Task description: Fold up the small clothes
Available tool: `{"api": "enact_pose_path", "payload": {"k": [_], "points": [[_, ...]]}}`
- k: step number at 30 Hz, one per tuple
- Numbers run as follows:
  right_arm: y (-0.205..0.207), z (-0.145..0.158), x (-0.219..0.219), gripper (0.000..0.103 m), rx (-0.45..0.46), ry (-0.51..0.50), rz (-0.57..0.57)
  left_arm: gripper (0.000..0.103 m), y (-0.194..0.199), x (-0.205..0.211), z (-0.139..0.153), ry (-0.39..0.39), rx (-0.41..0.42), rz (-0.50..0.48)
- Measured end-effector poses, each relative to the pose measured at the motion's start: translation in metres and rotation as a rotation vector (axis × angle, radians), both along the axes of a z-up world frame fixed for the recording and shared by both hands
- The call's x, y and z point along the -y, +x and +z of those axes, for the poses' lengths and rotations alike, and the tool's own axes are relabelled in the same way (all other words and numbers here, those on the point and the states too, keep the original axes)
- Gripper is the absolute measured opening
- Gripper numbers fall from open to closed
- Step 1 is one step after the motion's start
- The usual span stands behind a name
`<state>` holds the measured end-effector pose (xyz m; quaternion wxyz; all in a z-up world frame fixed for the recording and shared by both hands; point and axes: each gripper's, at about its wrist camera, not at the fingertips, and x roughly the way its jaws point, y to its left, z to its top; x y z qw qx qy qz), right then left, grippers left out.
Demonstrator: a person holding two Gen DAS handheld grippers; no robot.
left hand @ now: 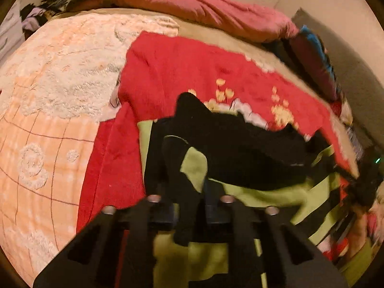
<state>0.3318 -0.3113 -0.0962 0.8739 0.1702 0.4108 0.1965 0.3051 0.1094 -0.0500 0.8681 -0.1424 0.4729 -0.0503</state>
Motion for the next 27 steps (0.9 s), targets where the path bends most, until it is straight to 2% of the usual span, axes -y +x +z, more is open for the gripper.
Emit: {"api": "enact_pose_path", "payload": {"k": [2,4,7,11,13,16,19,24,27], "points": [[-0.001,0.003,0.014,0.005,-0.008,0.077,-0.043,0.011,-0.002,-0.009,0.011,-0.064,0.037,0.032],[-0.002,0.008,0.024,0.005,-0.001,0.104,-0.081,0.011,-0.001,-0.016,0.02,-0.133,0.068,0.051],[-0.001,0.006,0.026,0.005,0.0,0.05,-0.101,0.011,0.011,-0.009,0.02,-0.101,0.077,0.045],[0.001,-0.001,0.016,0.005,-0.016,-0.038,-0.1,0.011,0.03,-0.006,-0.005,-0.081,0.015,0.074],[0.0,-0.002,0.015,0.006,-0.01,-0.056,-0.1,0.016,0.035,-0.011,-0.018,-0.09,-0.021,0.101],[0.0,-0.003,0.014,0.011,0.0,-0.094,-0.108,0.022,0.036,-0.022,-0.033,-0.117,-0.044,0.132],[0.001,-0.008,0.018,0.018,-0.013,-0.096,-0.12,0.028,0.033,-0.025,-0.035,-0.129,-0.03,0.137],[-0.002,0.001,0.021,0.034,0.009,-0.121,-0.141,0.03,0.016,-0.039,-0.014,-0.161,0.03,0.191],[-0.004,0.013,0.02,0.039,0.046,-0.157,-0.139,0.029,-0.002,-0.041,0.007,-0.099,0.064,0.218]]}}
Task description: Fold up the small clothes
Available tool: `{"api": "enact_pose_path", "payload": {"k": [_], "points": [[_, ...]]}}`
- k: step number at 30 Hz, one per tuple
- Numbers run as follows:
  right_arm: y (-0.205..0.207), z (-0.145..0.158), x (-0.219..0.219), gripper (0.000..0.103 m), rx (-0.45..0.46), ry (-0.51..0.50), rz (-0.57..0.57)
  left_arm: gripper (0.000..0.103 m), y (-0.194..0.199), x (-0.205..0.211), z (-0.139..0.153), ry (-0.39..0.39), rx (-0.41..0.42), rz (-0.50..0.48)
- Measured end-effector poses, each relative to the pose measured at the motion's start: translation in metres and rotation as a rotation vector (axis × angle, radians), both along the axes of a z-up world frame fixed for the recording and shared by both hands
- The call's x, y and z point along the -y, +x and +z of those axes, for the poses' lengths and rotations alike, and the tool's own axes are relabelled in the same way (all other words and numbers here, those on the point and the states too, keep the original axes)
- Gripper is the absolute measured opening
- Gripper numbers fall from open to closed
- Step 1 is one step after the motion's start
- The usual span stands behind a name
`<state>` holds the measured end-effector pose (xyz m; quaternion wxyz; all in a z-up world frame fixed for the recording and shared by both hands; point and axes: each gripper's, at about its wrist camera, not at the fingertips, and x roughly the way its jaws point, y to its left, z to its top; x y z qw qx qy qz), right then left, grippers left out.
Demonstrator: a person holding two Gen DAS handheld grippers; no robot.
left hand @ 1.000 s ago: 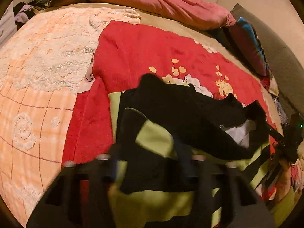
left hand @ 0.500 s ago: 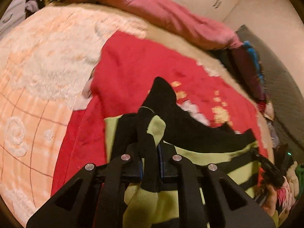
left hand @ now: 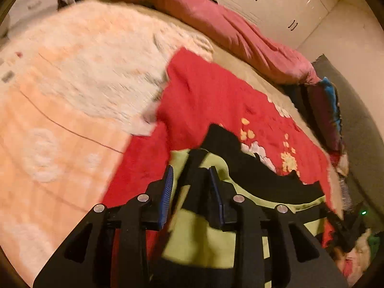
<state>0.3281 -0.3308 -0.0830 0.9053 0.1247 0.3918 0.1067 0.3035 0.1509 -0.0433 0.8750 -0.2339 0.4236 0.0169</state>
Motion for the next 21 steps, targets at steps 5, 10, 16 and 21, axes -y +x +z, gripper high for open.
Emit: {"api": "enact_pose_path", "payload": {"k": [5,10,16,21], "points": [[-0.012,0.026,-0.004,0.047,0.085,-0.045,0.023,0.049,-0.03,0.009,0.032,0.088,0.051,0.003],[-0.03,0.042,-0.015,0.059,0.137,-0.061,0.089,0.067,-0.051,0.03,0.044,0.159,0.044,-0.016],[-0.049,0.037,-0.045,0.062,0.103,-0.037,0.205,0.081,-0.063,0.068,0.035,0.252,0.023,-0.107],[-0.058,0.031,-0.057,0.068,0.072,-0.037,0.242,0.087,-0.068,0.094,0.015,0.331,-0.025,-0.167]]}}
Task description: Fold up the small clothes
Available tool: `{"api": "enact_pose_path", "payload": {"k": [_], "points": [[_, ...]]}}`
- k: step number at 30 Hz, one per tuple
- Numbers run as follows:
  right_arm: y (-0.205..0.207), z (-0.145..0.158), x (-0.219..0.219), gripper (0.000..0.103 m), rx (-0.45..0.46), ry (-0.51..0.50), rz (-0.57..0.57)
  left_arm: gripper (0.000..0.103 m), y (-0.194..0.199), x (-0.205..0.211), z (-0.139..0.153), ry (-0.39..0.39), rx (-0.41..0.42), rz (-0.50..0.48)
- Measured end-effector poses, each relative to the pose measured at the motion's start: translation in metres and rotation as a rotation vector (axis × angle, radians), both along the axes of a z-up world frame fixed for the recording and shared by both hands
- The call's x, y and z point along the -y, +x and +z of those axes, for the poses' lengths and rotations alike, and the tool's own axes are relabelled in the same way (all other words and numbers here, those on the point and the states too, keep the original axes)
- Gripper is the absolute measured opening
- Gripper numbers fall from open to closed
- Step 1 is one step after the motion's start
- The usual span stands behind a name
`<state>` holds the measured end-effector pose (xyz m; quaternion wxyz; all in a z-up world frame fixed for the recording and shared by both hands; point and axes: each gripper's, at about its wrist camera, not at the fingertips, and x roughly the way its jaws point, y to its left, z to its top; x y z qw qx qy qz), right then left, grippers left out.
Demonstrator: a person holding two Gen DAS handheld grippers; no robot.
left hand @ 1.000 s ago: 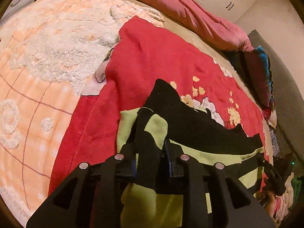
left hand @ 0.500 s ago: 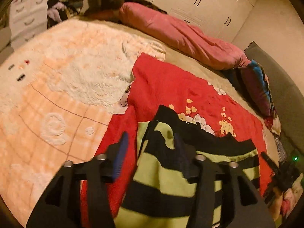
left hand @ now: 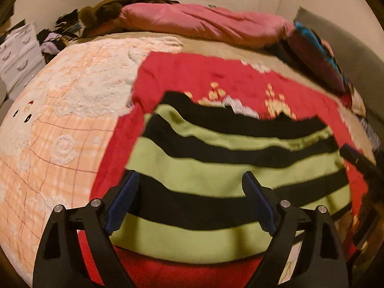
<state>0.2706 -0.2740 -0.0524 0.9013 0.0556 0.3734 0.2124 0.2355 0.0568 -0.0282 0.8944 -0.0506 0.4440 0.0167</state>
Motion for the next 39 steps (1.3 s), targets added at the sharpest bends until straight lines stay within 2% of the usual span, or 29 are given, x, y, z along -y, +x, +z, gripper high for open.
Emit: {"api": "enact_pose_path", "payload": {"k": [2,4,6,8,11,15,19,25,31,36,39], "points": [[-0.004,-0.007,0.001,0.068,-0.028,-0.017,-0.003,0.087,-0.001,0.005,-0.007,0.026,-0.015,-0.007],[-0.003,-0.012,0.004,0.068,-0.055,-0.015,-0.009,0.095,-0.003,0.009,-0.012,0.046,-0.027,-0.014],[-0.001,-0.019,0.007,0.068,-0.091,-0.006,-0.016,0.095,-0.003,0.01,-0.02,0.077,-0.051,-0.013],[0.004,-0.032,0.009,0.069,-0.156,-0.04,-0.035,0.095,-0.002,0.006,-0.031,0.088,-0.088,0.002],[0.009,-0.055,0.014,0.069,-0.237,-0.068,-0.054,0.096,-0.003,-0.002,-0.045,0.063,-0.121,0.022],[0.008,-0.056,0.014,0.069,-0.238,-0.064,-0.056,0.098,-0.006,-0.016,-0.057,-0.025,-0.123,0.044],[0.008,-0.053,0.015,0.072,-0.239,-0.03,-0.059,0.098,-0.01,-0.018,-0.057,-0.041,-0.114,0.046],[0.004,-0.028,0.025,0.075,-0.168,0.06,-0.074,0.098,-0.016,-0.015,-0.04,-0.054,-0.09,0.042],[0.002,-0.016,0.027,0.077,-0.125,0.069,-0.074,0.098,-0.019,-0.011,-0.015,-0.054,-0.049,0.048],[-0.009,0.006,0.022,0.086,-0.025,0.059,-0.063,0.098,-0.022,-0.003,0.001,-0.028,-0.028,0.044],[-0.015,0.017,0.017,0.088,0.034,0.049,-0.058,0.098,-0.023,-0.003,0.006,-0.03,-0.025,0.049]]}}
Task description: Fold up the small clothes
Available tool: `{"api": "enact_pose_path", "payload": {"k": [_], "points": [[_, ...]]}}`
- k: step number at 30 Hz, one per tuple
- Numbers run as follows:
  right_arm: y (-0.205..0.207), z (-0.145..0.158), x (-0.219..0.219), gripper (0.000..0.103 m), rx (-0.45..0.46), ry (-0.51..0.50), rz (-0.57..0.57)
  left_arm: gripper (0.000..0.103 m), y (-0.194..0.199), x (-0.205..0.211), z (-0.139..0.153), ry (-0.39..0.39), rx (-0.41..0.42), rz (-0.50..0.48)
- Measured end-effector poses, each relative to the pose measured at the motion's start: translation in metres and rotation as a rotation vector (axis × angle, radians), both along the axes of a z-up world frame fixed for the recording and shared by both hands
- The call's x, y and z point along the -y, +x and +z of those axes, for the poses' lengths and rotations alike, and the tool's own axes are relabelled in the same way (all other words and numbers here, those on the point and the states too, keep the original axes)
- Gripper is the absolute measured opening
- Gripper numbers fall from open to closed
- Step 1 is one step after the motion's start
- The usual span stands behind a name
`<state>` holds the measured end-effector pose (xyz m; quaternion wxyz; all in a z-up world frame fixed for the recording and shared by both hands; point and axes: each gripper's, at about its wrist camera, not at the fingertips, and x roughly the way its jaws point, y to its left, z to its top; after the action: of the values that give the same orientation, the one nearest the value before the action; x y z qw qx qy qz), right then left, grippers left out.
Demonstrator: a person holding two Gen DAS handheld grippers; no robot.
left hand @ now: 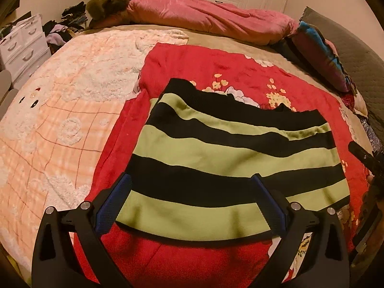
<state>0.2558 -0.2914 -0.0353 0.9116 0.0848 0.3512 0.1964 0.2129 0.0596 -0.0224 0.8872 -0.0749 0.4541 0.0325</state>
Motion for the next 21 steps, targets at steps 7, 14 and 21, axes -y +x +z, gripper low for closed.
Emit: {"api": "enact_pose_path", "payload": {"k": [7,14,21], "points": [[-0.013,0.018,-0.015,0.094,0.094,-0.046,0.018,0.098,-0.007,-0.008,0.011,-0.007,0.011,0.023],[-0.035,0.033,-0.039,0.094,0.176,-0.126,0.05,0.099,-0.013,-0.018,0.019,-0.013,0.03,0.044],[-0.054,0.027,-0.07,0.094,0.166,-0.154,0.094,0.099,-0.019,-0.032,0.02,-0.026,0.045,0.067]]}}
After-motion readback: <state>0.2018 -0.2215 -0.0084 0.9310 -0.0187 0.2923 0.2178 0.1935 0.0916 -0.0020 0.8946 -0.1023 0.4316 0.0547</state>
